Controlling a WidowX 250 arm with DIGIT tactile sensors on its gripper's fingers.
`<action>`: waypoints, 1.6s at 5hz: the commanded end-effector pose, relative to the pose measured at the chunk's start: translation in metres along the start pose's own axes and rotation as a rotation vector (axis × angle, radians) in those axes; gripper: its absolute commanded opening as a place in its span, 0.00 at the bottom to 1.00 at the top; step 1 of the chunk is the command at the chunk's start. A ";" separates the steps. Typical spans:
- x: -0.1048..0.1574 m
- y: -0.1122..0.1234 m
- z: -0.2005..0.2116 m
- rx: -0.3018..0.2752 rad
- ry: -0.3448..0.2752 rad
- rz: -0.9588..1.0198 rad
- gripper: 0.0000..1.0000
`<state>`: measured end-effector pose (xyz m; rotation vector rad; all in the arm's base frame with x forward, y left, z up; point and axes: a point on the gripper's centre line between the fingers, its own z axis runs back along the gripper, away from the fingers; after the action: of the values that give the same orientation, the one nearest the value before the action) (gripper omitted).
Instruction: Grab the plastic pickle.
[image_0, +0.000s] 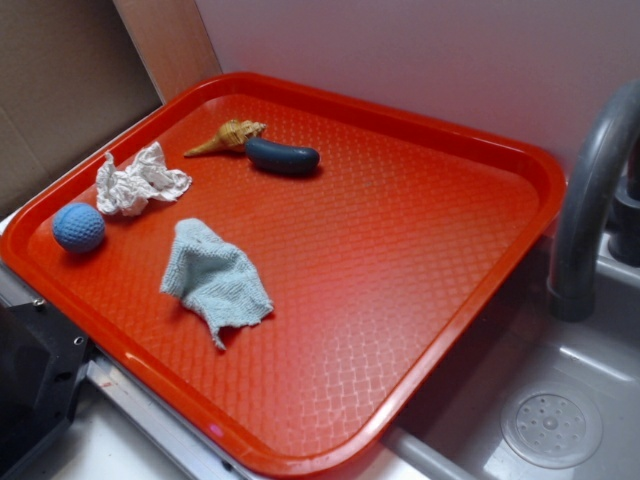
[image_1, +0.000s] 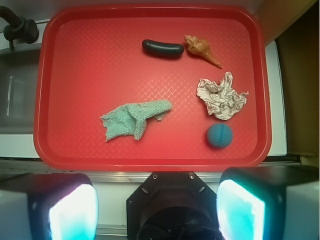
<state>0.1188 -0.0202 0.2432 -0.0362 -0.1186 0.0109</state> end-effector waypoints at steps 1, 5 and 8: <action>0.000 0.000 0.000 0.000 0.000 0.000 1.00; 0.090 0.012 -0.117 -0.066 -0.153 -0.701 1.00; 0.090 0.012 -0.117 -0.066 -0.153 -0.701 1.00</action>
<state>0.2180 -0.0046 0.1286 -0.0574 -0.2610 -0.6836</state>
